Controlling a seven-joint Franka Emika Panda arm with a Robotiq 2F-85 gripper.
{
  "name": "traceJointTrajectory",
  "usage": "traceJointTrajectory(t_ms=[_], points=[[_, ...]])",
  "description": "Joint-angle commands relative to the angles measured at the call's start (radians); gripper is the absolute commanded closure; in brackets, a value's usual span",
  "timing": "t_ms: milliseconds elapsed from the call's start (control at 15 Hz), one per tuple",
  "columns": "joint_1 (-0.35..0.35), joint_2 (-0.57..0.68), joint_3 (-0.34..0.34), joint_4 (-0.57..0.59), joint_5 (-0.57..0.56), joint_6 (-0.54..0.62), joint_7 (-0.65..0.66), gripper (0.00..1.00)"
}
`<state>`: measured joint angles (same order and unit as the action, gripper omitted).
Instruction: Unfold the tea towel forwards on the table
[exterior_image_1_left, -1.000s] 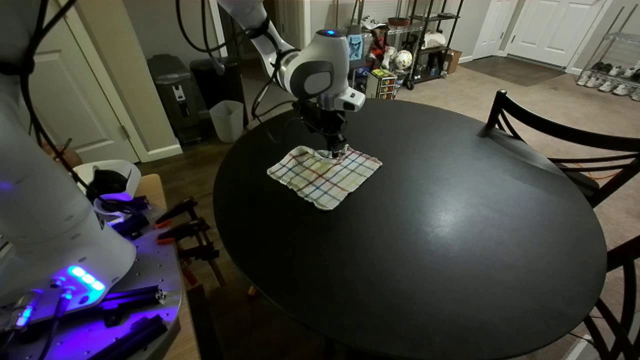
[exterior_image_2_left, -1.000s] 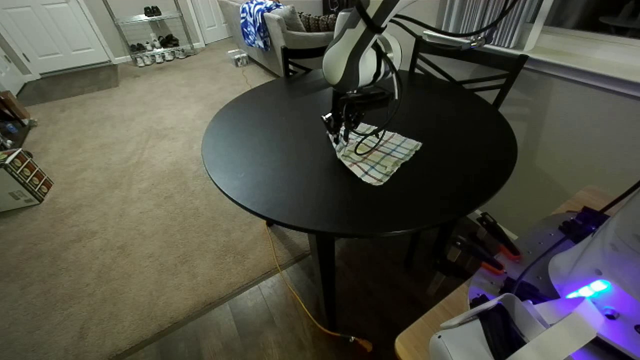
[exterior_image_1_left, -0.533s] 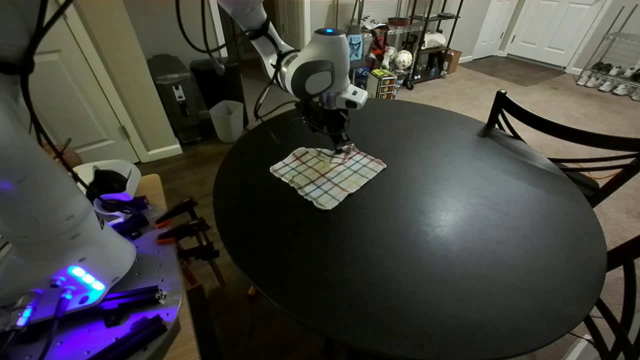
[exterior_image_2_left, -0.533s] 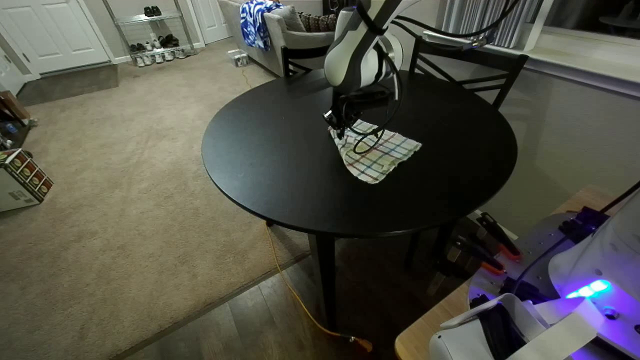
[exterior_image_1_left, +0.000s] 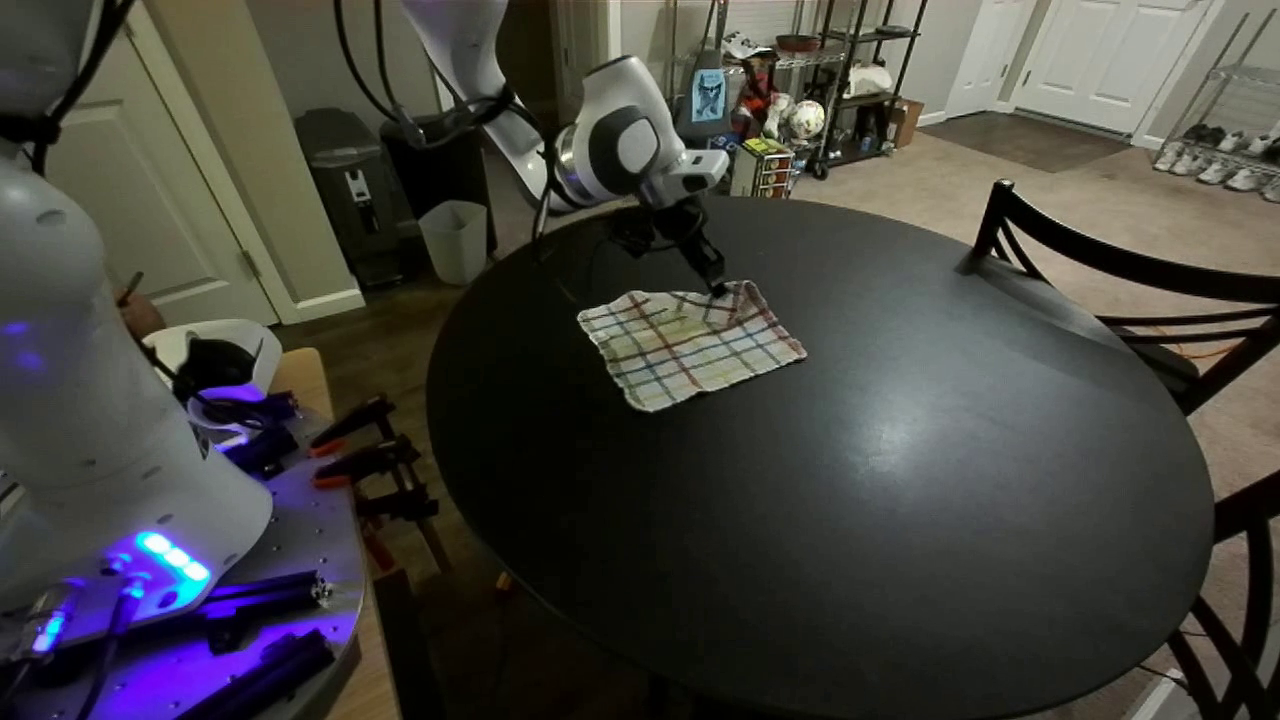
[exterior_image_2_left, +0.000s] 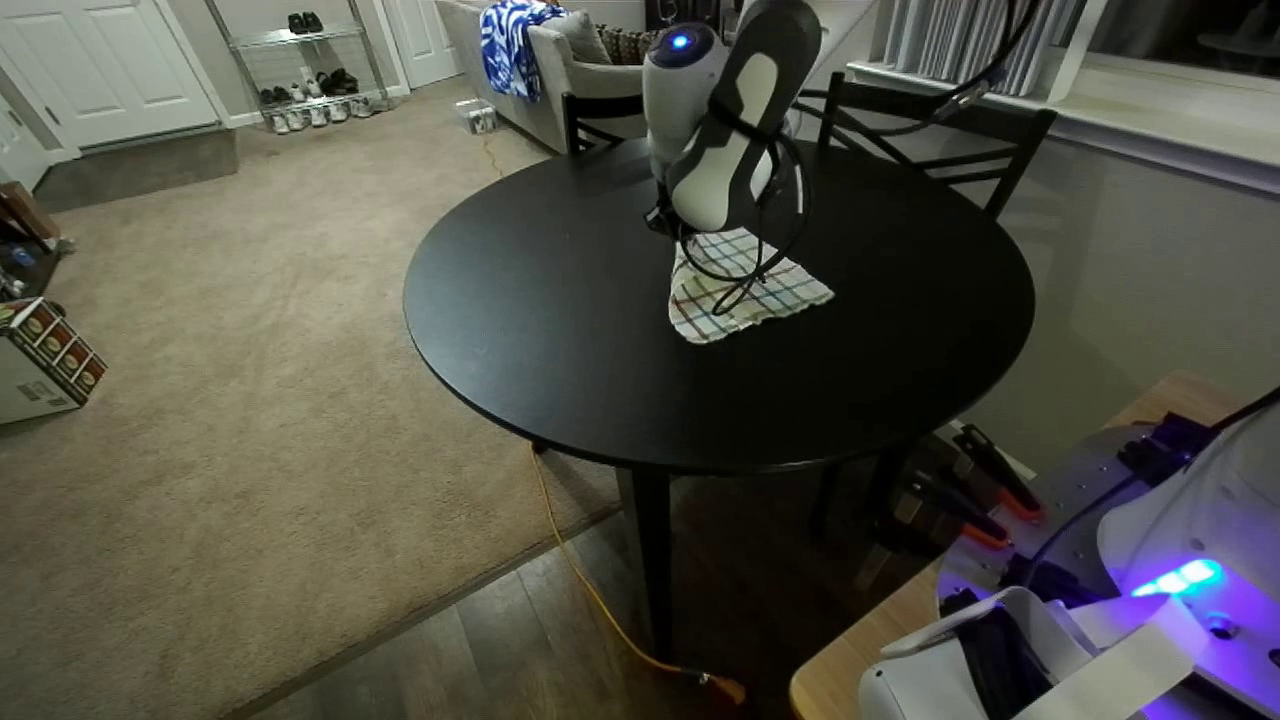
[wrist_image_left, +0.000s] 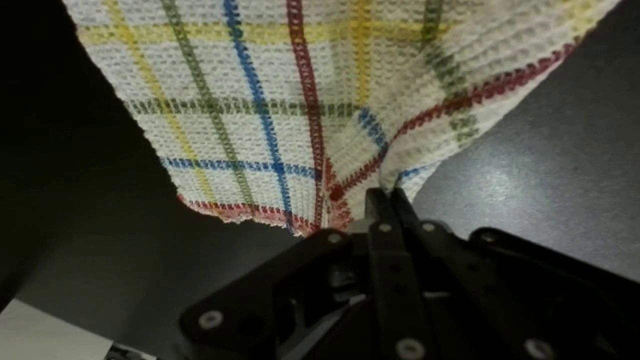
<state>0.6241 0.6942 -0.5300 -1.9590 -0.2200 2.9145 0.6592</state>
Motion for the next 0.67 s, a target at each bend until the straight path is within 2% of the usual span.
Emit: traceJointTrajectory(t_ms=[0,133,200,267,400,600], points=[[0.147,0.099,-0.156,0.037,-0.032,-0.044,0.131,0.67],[0.183,0.132,-0.190,0.048,-0.018,-0.077,0.152,0.54],[0.178,0.137,-0.183,0.054,-0.010,-0.102,0.148,0.48],[0.147,0.114,-0.143,0.055,0.001,-0.136,0.114,0.41],[0.041,0.049,-0.024,0.054,0.036,-0.172,0.037,0.29],[-0.101,-0.003,0.116,0.065,0.074,-0.188,-0.004,0.09]])
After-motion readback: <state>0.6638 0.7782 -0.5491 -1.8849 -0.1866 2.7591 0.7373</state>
